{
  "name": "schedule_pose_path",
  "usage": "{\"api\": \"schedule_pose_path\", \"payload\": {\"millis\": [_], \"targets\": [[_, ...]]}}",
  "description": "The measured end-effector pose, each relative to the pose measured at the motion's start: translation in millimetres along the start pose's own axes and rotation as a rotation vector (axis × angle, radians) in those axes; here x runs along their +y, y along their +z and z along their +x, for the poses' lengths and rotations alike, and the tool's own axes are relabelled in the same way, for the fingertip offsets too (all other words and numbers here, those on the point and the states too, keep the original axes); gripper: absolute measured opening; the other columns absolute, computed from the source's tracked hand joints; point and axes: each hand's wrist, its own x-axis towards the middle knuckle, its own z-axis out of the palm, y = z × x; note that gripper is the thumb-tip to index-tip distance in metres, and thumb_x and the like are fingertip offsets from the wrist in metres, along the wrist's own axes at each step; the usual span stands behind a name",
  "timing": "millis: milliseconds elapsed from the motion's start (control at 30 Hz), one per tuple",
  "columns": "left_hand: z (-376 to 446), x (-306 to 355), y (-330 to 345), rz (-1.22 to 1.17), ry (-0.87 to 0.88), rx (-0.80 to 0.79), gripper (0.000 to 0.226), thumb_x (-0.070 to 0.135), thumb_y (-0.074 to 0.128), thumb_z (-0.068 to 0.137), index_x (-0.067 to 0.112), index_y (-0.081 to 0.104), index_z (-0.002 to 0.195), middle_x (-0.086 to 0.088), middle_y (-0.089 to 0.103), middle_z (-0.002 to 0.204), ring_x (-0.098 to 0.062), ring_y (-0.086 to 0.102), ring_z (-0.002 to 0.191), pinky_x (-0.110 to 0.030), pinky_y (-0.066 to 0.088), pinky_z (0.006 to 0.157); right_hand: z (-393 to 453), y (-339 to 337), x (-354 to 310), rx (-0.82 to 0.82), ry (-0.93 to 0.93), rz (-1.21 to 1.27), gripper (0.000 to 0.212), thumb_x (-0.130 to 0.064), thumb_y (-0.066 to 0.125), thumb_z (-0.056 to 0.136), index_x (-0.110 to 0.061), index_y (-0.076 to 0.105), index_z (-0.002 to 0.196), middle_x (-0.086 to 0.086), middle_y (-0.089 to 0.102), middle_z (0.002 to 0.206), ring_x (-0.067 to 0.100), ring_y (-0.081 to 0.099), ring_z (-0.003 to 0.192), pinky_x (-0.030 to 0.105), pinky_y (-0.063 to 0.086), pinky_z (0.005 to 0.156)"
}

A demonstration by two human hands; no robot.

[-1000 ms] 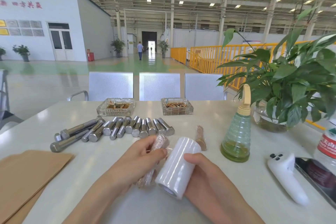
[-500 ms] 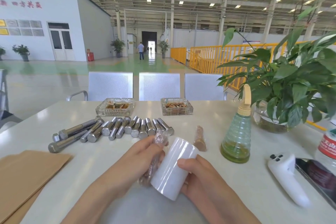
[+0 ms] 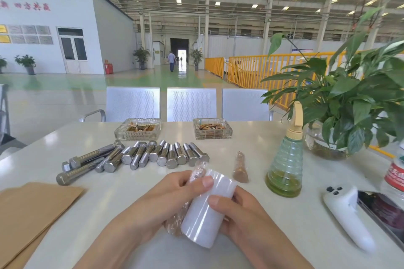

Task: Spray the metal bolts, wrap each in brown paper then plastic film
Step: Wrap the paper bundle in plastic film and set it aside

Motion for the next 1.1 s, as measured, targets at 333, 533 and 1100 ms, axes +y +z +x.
{"api": "schedule_pose_path", "payload": {"millis": [333, 533, 1100], "targets": [[-6, 8, -8, 0.035, 0.11, -0.021, 0.053, 0.048, 0.077, 0.084, 0.004, 0.069, 0.113, -0.029, 0.069, 0.115, -0.033, 0.069, 0.101, -0.041, 0.05, 0.085, -2, 5, 7, 0.056, -0.174, -0.12, 0.043, -0.017, 0.076, 0.087, -0.017, 0.067, 0.129, 0.013, 0.071, 0.128, 0.028, 0.066, 0.123, 0.04, 0.054, 0.103], [0, 4, -7, 0.124, 0.133, 0.185, 0.051, 0.052, 0.085, 0.071, 0.02, 0.045, 0.063, -0.001, 0.035, 0.059, -0.024, 0.026, 0.059, -0.036, 0.016, 0.053, -1, 6, 4, 0.21, -0.243, -0.347, 0.046, -0.026, 0.079, 0.079, -0.04, 0.066, 0.12, -0.004, 0.075, 0.115, 0.015, 0.07, 0.111, 0.024, 0.054, 0.088], [4, 1, -14, -0.332, -0.243, 0.325, 0.05, 0.044, 0.066, 0.092, 0.029, 0.03, 0.06, 0.006, 0.01, 0.06, -0.008, 0.009, 0.041, -0.014, 0.011, 0.038, 2, -2, 3, 0.402, -0.083, -0.176, 0.049, -0.039, 0.081, 0.064, -0.023, 0.073, 0.11, -0.003, 0.079, 0.1, 0.014, 0.075, 0.094, 0.025, 0.057, 0.078]]}}
